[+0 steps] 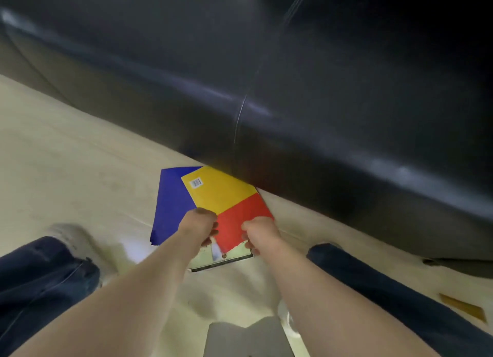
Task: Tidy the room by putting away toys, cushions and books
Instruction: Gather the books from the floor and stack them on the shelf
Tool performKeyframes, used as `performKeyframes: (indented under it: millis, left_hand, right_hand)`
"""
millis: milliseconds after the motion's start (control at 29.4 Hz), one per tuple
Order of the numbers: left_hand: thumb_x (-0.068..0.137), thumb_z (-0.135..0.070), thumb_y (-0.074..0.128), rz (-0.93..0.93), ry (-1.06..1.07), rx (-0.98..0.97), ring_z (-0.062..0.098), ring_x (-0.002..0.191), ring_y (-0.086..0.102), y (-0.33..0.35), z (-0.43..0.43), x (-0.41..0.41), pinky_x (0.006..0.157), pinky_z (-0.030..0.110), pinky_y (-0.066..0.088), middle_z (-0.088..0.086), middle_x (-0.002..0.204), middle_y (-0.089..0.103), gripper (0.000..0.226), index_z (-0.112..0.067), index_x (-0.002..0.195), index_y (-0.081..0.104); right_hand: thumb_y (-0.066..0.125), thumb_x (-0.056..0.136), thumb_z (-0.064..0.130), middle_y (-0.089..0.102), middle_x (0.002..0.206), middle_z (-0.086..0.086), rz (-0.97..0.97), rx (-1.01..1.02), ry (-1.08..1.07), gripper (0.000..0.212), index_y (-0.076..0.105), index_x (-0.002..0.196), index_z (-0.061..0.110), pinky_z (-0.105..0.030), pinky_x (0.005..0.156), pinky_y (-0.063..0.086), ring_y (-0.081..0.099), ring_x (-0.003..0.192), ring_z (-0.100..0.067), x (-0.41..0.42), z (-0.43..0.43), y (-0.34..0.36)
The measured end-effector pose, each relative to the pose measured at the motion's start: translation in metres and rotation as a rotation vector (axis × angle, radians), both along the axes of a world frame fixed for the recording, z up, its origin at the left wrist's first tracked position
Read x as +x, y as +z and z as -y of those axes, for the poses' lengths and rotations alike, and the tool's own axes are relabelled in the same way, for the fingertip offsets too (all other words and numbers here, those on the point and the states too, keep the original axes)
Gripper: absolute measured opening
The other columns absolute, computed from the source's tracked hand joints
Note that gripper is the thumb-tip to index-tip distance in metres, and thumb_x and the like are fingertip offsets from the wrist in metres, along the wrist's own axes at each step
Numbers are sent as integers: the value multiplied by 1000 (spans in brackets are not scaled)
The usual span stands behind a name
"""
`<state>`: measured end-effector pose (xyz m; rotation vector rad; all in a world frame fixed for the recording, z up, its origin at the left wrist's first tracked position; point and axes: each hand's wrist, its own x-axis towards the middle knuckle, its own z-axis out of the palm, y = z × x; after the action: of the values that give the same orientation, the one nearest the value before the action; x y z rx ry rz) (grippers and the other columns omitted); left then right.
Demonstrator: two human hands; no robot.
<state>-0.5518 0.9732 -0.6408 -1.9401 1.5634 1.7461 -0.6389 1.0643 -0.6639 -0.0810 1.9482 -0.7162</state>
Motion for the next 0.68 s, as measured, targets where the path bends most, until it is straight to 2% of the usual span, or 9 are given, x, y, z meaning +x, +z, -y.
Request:
performKeyframes:
  millis: [102,204,306,374,408,476,543,611,679]
  left_hand:
    - [95,-6,44,69,-23,96,20,73,56,-45,12,3,68,30,41,7,76,55,18,-7,78,52]
    - [94,-1,42,115,-57,100,22,77,55,-88,28,0,69,31,45,9,81,54,28,-13,69,46]
    - [91,-2,47,187,40,90,22,61,43,-124,32,4,68,31,41,10,70,47,26,-11,66,44]
    - [90,-10,54,210,177,144,21,61,40,-139,29,1,72,32,38,7,68,43,13,-9,78,49]
    - [89,-14,58,202,230,185,23,68,44,-145,29,-4,74,33,39,8,73,45,9,-8,91,53]
    - [86,-19,65,181,293,266,27,91,54,-163,30,-17,84,35,43,11,94,56,37,-4,116,51]
    - [82,-22,71,208,316,287,30,113,55,-171,32,-24,95,39,44,16,122,57,54,-3,127,47]
    - [82,-21,71,212,338,322,30,120,52,-176,32,-28,97,40,43,15,133,54,56,-2,130,48]
    - [85,-19,69,168,367,363,28,110,59,-180,33,-35,86,37,49,13,127,58,51,-2,129,50]
  right_hand:
    - [50,84,17,60,91,-12,-1,77,13,10,52,74,13,-28,66,40,55,78,-24,3,8,-36]
    - [47,87,15,58,89,-11,-55,109,62,12,54,78,12,-25,67,38,54,81,-23,-6,16,-64]
    - [46,90,15,62,104,-16,-71,154,141,20,61,100,6,-27,72,39,58,94,-28,-3,16,-83]
    - [46,90,15,62,104,-15,-70,189,134,20,61,102,7,-27,73,39,58,97,-29,-3,12,-99]
    - [46,90,15,63,106,-14,-80,209,114,21,61,103,8,-28,74,40,59,99,-29,-6,12,-107]
    - [47,90,16,64,113,-13,-87,249,70,25,61,109,7,-31,81,45,59,106,-30,-13,12,-127]
    - [47,89,17,65,114,-13,-72,264,49,27,61,111,8,-32,85,46,59,107,-31,-13,10,-136]
    - [48,89,17,64,115,-12,-52,260,32,28,61,112,9,-30,83,44,59,106,-29,-10,10,-141]
    - [48,90,17,62,119,-9,-36,245,19,27,58,115,12,-26,80,40,57,108,-27,-10,11,-147]
